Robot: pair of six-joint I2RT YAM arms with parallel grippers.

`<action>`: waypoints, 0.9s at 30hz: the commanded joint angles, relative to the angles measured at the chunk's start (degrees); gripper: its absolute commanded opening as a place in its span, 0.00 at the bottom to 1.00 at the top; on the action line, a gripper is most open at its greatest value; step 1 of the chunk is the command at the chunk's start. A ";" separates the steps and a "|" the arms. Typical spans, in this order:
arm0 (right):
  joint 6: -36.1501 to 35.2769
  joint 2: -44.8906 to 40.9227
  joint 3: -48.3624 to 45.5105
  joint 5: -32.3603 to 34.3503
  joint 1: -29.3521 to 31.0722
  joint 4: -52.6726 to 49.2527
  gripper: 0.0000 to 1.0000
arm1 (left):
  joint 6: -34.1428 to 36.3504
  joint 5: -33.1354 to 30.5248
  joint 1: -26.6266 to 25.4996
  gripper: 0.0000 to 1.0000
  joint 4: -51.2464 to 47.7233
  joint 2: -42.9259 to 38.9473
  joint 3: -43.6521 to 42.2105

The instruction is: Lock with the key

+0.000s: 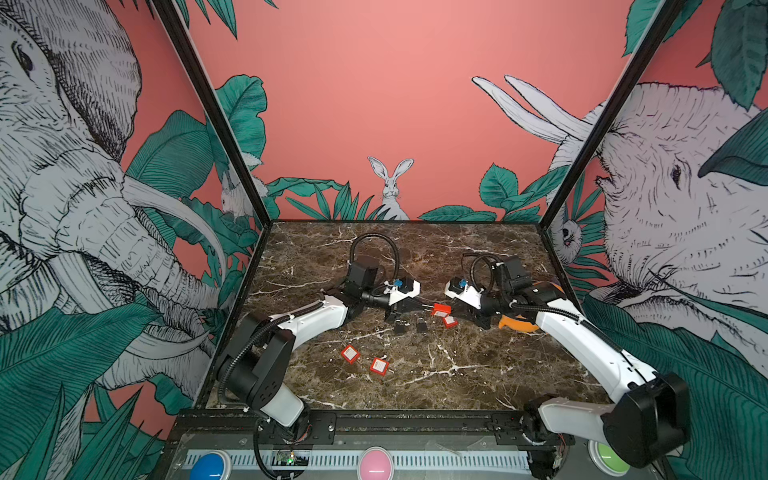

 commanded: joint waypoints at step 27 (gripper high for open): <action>-2.73 0.73 1.21 -1.44 1.29 -0.21 0.24 | 0.79 3.03 -0.25 0.00 -0.90 0.22 2.17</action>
